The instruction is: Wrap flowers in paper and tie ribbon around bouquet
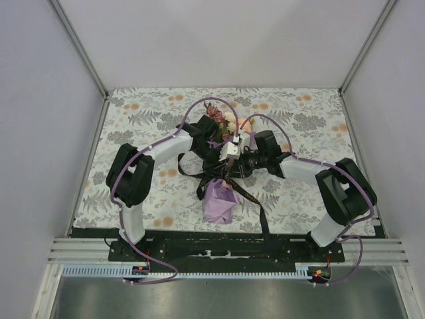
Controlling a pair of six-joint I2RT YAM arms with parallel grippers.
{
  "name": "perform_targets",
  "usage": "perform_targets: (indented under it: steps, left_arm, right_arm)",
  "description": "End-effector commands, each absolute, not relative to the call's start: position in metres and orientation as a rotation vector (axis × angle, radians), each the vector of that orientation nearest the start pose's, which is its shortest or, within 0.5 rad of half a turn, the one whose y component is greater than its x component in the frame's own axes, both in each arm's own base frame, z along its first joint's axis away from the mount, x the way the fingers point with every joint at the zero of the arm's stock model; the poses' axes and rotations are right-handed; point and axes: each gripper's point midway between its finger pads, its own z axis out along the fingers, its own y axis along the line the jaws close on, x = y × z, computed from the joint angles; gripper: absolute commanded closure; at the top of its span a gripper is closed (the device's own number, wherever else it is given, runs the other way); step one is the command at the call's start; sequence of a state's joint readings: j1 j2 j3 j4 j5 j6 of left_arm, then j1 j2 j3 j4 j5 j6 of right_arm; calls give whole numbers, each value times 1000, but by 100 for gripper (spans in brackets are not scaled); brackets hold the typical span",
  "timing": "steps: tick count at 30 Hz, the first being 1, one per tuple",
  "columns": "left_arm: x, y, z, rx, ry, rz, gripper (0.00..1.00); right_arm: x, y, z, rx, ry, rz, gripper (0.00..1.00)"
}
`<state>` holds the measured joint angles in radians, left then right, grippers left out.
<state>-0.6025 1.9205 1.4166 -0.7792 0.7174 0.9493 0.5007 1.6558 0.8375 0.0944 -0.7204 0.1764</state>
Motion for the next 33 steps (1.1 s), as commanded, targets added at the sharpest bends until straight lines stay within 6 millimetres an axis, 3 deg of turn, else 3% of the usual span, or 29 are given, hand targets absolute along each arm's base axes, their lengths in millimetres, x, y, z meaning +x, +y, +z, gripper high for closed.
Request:
perform_targets:
  steps: [1,5,10,15,25,33]
  left_arm:
    - [280,-308,76,-2531,-2208,1189,67]
    - [281,-307,77,-2535,-2216,1181,85]
    - [282,-305,86,-2538,-2244,1205,98]
    - [281,-304,92,-2575,-2239,1205,98]
    - [282,-305,91,-2581,-2234,1217,98]
    - [280,-304,87,-2566,-2226,1219,98]
  right_arm:
    - [283,297,90,-745,2150,1185,80]
    - [282,296,92,-748,2138,1186,81]
    - [280,286,99,-751,2119,1192,78]
    - [287,282,111,-765,2079,1179,63]
    - [293,297,104,-763,2082,1246,62]
    - [303,305,104,-741,2075,1248,67]
